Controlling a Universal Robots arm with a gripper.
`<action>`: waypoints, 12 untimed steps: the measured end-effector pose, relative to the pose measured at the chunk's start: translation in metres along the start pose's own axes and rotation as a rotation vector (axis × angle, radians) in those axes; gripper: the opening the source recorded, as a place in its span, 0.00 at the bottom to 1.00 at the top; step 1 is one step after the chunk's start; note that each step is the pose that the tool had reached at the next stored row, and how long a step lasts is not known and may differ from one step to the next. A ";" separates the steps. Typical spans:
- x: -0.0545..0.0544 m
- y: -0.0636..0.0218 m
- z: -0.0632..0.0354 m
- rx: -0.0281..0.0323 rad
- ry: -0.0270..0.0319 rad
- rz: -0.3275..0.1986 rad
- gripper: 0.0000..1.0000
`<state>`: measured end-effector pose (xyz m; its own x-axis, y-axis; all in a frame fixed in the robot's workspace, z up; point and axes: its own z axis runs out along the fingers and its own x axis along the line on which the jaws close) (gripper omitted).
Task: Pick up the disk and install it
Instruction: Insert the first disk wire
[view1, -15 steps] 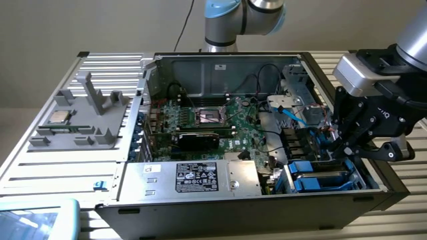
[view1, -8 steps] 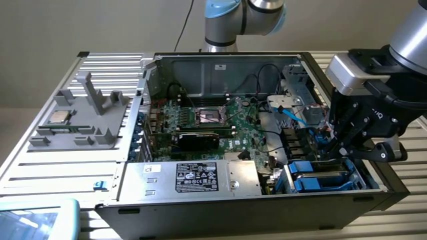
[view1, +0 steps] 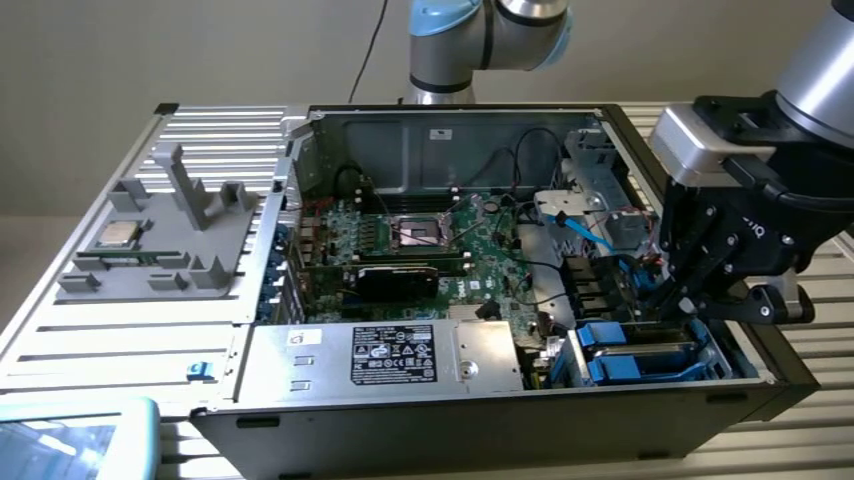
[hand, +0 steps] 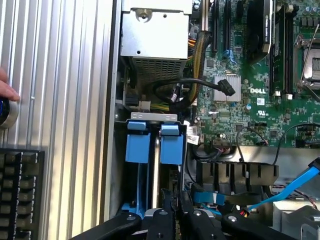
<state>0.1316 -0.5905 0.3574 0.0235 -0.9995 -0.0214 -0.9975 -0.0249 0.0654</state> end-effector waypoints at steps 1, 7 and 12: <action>-0.001 0.0000 0.0000 -0.0003 0.0026 0.000 0.16; -0.003 -0.0001 0.0001 -0.0017 0.0121 0.002 0.16; -0.003 -0.0001 0.0001 -0.0017 0.0122 0.002 0.16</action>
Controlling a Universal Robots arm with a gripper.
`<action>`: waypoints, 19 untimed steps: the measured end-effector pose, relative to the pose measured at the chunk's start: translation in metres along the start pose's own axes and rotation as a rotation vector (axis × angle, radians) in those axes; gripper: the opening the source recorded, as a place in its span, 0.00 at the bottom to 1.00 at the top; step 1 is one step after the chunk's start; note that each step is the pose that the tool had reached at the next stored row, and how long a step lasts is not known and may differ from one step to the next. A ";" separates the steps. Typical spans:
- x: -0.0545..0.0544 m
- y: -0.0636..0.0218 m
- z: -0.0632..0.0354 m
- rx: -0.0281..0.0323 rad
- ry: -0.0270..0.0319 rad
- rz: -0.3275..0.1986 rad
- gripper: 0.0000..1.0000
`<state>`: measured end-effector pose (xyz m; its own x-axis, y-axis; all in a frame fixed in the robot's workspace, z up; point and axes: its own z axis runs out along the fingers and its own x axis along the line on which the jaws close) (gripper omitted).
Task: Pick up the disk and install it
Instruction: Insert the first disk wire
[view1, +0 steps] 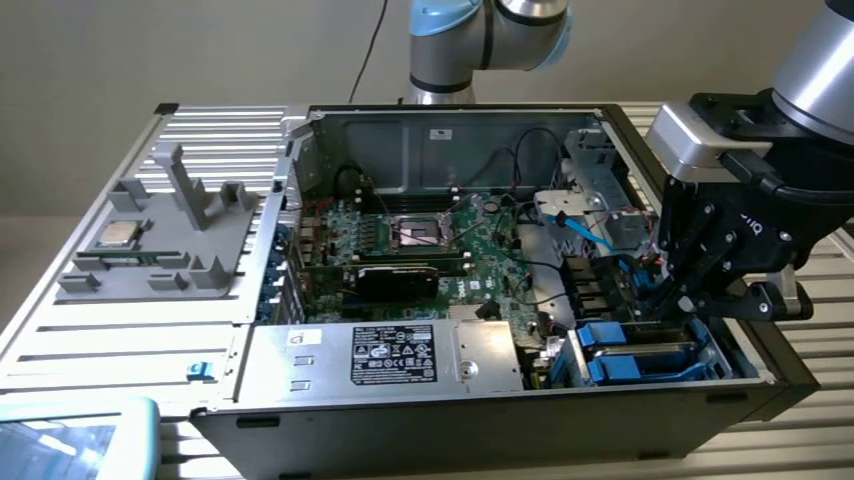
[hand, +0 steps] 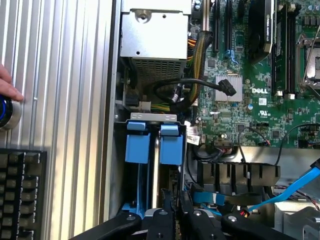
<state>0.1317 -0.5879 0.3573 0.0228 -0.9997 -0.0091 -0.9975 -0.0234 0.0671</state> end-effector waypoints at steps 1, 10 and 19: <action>0.000 0.0000 0.0000 0.0000 0.0000 0.000 0.16; -0.004 -0.0003 0.0037 -0.0012 0.0155 0.006 0.16; -0.006 -0.0007 0.0106 -0.0028 0.0242 0.038 0.16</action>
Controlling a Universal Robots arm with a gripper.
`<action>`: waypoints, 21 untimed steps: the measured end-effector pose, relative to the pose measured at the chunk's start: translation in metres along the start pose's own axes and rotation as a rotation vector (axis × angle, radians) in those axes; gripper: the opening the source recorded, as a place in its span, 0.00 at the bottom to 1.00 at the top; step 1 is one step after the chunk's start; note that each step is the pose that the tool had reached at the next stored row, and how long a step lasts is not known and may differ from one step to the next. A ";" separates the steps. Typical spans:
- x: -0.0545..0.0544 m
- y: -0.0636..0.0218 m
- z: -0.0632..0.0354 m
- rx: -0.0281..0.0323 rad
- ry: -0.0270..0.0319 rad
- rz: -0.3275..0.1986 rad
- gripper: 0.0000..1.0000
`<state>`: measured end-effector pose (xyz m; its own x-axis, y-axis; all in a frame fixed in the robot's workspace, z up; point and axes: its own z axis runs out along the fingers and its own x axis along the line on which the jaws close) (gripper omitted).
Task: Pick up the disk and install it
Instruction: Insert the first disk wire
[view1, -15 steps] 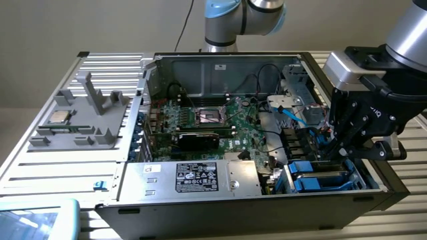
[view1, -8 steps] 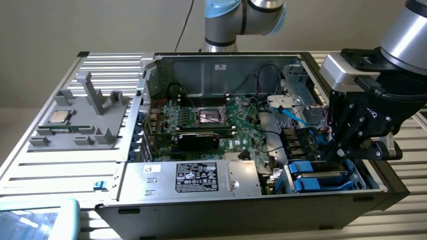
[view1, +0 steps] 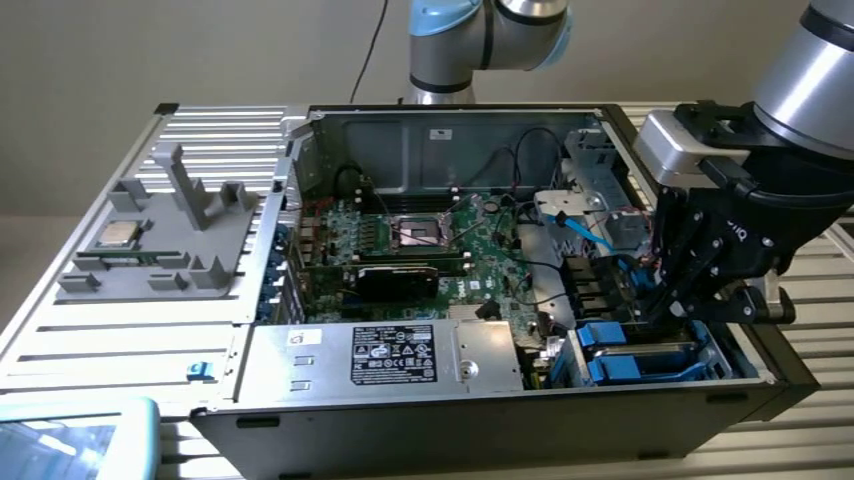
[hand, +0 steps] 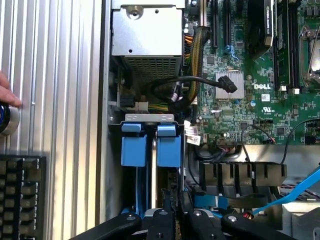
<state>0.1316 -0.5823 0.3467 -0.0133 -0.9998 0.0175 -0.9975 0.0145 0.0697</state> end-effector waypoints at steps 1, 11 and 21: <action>-0.001 0.0000 0.0007 -0.0002 0.0035 0.001 0.16; -0.008 0.0000 0.0013 -0.0004 0.0368 0.003 0.16; -0.009 -0.0001 0.0032 -0.0003 0.0444 0.003 0.16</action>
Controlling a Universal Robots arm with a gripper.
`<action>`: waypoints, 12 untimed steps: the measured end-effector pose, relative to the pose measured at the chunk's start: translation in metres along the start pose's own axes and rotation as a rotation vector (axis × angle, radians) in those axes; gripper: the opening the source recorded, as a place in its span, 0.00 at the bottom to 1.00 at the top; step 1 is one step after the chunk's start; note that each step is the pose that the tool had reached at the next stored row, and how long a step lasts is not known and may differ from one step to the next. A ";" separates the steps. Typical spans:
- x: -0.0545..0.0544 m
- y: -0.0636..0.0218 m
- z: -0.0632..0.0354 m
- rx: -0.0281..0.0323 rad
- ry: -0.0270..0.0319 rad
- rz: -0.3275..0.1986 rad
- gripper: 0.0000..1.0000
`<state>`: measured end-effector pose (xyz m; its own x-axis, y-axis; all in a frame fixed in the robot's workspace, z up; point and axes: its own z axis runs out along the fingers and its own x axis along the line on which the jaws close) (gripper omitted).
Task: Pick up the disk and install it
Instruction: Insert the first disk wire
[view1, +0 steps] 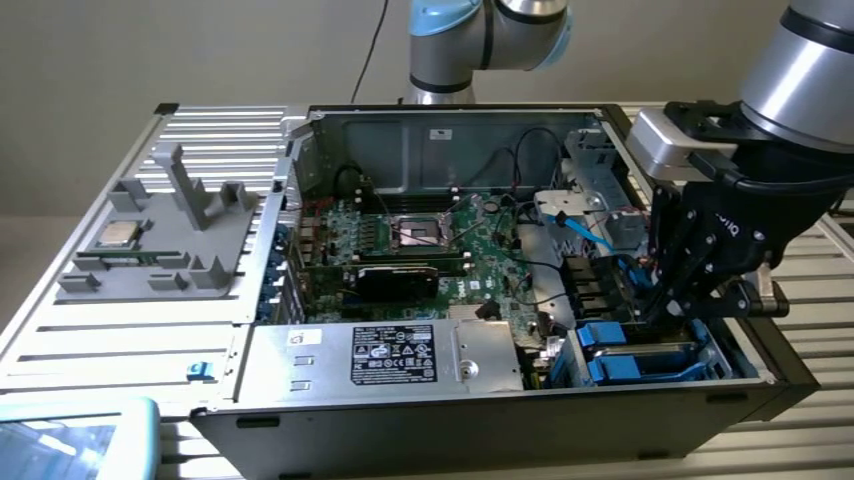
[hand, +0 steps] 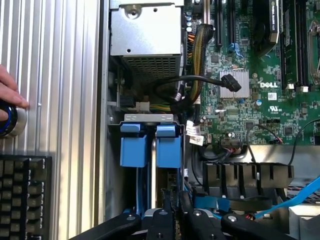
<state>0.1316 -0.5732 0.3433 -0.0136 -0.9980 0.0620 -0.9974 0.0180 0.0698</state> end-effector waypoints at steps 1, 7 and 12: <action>0.000 0.0000 0.0001 0.0000 0.0011 0.000 0.16; 0.000 0.0000 0.0006 0.0000 0.0031 0.000 0.16; -0.001 -0.0001 0.0010 -0.0001 0.0053 0.002 0.16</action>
<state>0.1316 -0.5727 0.3423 -0.0153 -0.9976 0.0674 -0.9974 0.0200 0.0698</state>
